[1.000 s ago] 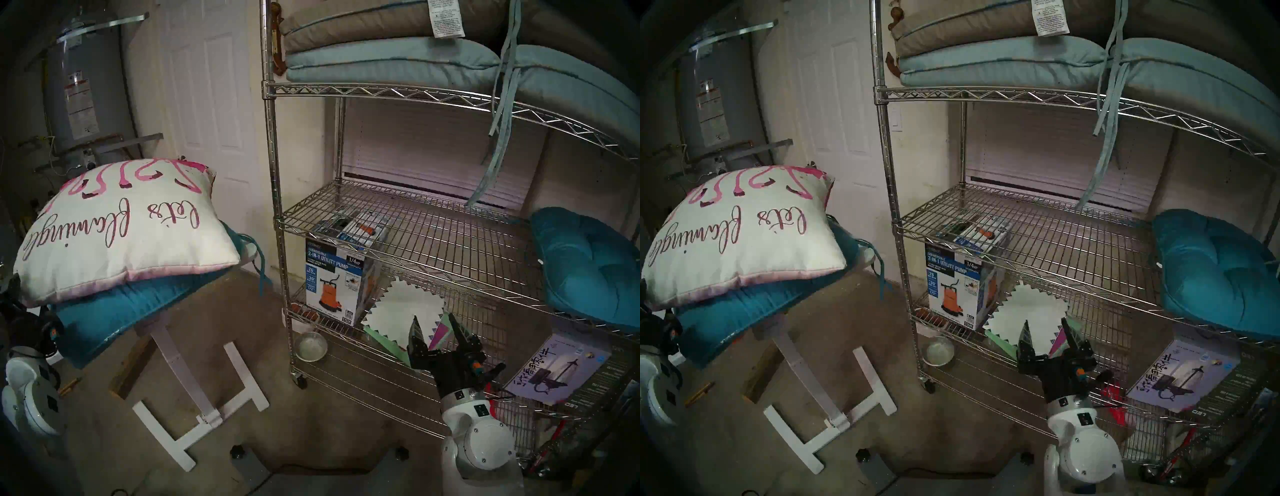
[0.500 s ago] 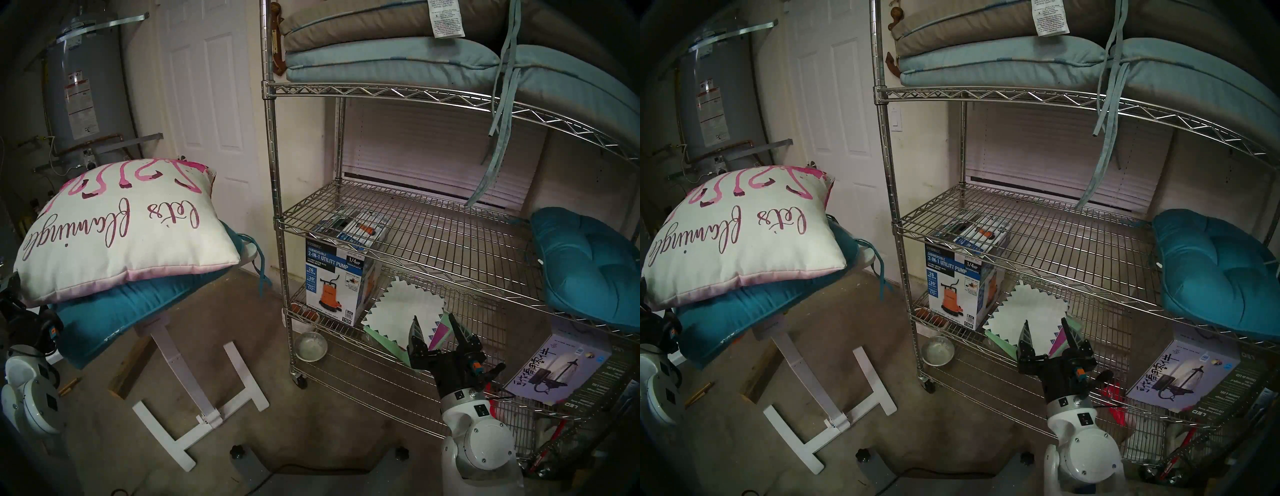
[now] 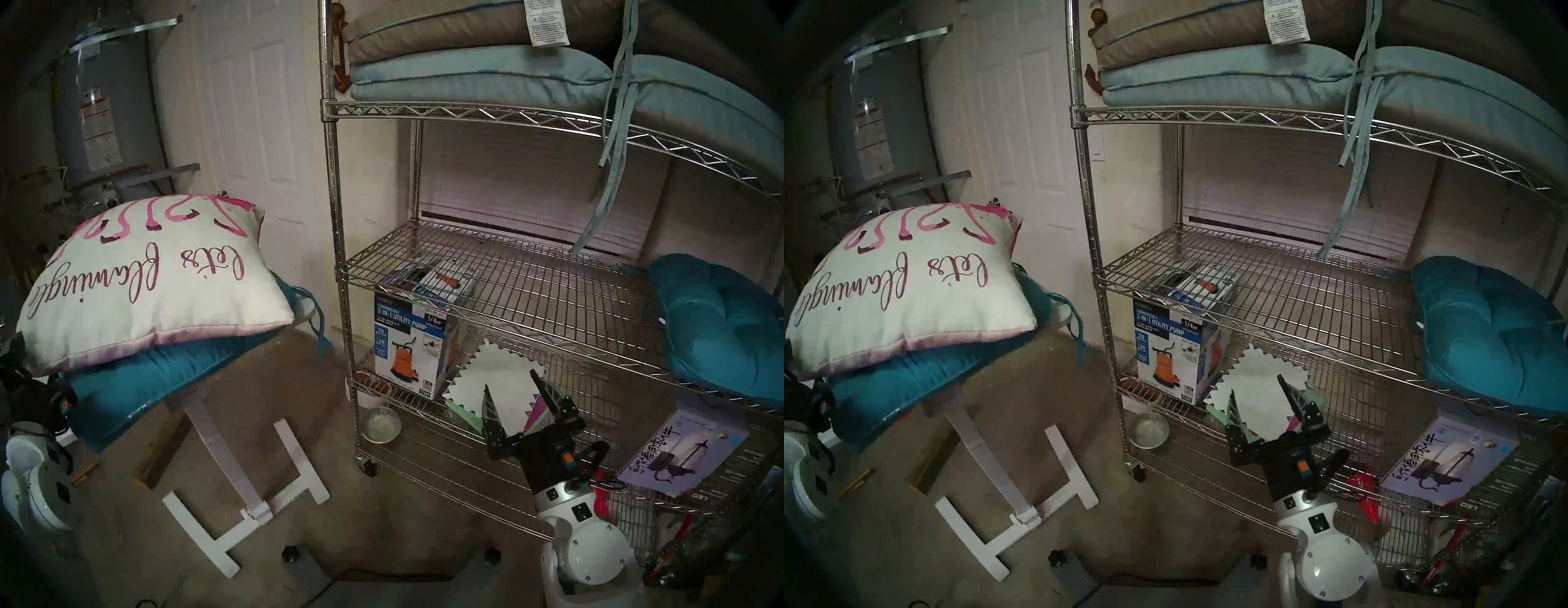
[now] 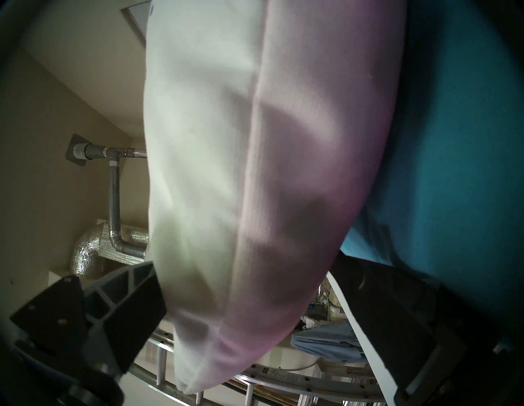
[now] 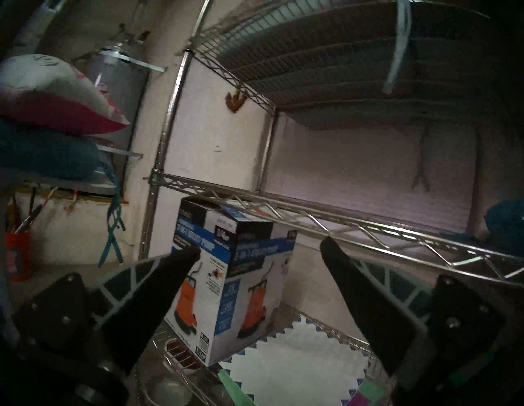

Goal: Put cushion on the shelf

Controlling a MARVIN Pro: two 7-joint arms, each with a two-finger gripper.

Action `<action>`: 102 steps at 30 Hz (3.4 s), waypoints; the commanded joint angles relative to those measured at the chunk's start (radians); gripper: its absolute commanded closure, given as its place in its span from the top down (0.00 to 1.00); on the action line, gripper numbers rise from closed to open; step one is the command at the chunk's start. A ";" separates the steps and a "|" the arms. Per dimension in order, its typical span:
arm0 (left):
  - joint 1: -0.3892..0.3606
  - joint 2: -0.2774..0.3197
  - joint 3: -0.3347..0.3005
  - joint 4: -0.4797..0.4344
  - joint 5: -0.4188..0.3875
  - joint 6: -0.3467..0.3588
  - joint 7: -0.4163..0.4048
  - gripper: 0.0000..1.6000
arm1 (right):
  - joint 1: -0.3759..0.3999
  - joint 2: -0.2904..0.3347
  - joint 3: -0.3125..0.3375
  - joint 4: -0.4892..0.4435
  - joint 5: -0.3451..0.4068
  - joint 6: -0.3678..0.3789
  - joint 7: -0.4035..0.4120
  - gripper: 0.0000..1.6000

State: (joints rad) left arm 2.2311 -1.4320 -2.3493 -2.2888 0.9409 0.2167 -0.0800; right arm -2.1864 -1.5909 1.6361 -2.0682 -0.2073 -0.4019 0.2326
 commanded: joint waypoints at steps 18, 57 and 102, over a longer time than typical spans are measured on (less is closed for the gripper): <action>-0.010 0.006 0.000 -0.015 0.004 -0.007 0.001 1.00 | 0.018 0.188 -0.324 -0.069 -0.241 -0.268 -0.080 1.00; -0.032 0.000 0.001 0.003 0.020 -0.009 0.000 1.00 | 0.388 0.307 -0.636 -0.067 -0.525 -0.237 -0.078 1.00; -0.049 -0.007 0.002 0.006 0.035 -0.016 -0.001 1.00 | 0.863 0.099 -0.960 0.323 -0.674 -0.008 -0.180 1.00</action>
State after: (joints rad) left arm 2.1818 -1.4426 -2.3487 -2.2656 0.9757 0.2058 -0.0827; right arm -1.4202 -1.4079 0.7115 -1.7792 -0.8774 -0.4402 0.0856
